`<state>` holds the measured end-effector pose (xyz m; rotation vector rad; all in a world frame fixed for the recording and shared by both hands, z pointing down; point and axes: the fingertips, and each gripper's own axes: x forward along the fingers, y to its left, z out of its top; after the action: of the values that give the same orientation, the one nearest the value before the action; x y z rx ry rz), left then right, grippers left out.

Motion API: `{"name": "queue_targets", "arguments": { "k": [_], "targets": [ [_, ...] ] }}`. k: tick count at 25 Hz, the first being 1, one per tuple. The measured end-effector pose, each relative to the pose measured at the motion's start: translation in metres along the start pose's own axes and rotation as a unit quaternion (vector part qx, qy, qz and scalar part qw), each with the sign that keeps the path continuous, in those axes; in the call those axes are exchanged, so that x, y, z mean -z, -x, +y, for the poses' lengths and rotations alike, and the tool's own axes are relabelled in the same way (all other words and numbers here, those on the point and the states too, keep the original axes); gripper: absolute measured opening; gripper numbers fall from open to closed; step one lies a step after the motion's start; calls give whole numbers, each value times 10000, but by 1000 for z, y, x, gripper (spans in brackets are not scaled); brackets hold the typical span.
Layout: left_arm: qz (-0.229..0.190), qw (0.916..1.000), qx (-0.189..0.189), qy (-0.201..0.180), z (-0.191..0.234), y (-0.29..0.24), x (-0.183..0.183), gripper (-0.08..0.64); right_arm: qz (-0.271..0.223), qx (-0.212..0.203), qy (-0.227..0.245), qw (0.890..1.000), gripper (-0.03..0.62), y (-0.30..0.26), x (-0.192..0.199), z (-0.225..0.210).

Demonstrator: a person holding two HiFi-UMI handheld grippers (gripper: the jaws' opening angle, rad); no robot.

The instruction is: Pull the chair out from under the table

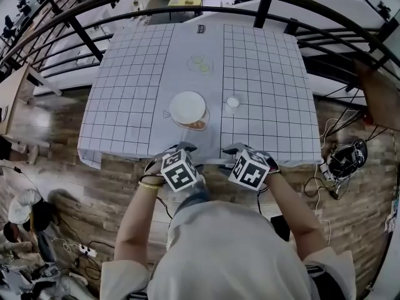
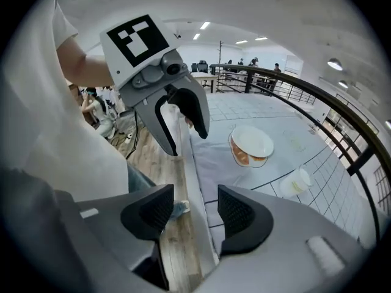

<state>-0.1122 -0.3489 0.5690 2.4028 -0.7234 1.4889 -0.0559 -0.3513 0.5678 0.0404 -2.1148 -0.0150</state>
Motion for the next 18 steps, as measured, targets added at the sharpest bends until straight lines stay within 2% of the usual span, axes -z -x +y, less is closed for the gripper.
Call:
{"name": "queue_targets", "arguments": {
  "k": [3,8,18],
  "targets": [
    [445,9978,91,-477,2,-9,10,250,338,-190,195,9991,228,-6,7,1],
    [1048,9868,265,-1207,1,-24,26,250,857,-403,572,9939,238,-21,16,1],
    [1551,9718,487,-1709,2,-45,44,248,1488,-636,942,9823,238,-49,27,1]
  ]
}}
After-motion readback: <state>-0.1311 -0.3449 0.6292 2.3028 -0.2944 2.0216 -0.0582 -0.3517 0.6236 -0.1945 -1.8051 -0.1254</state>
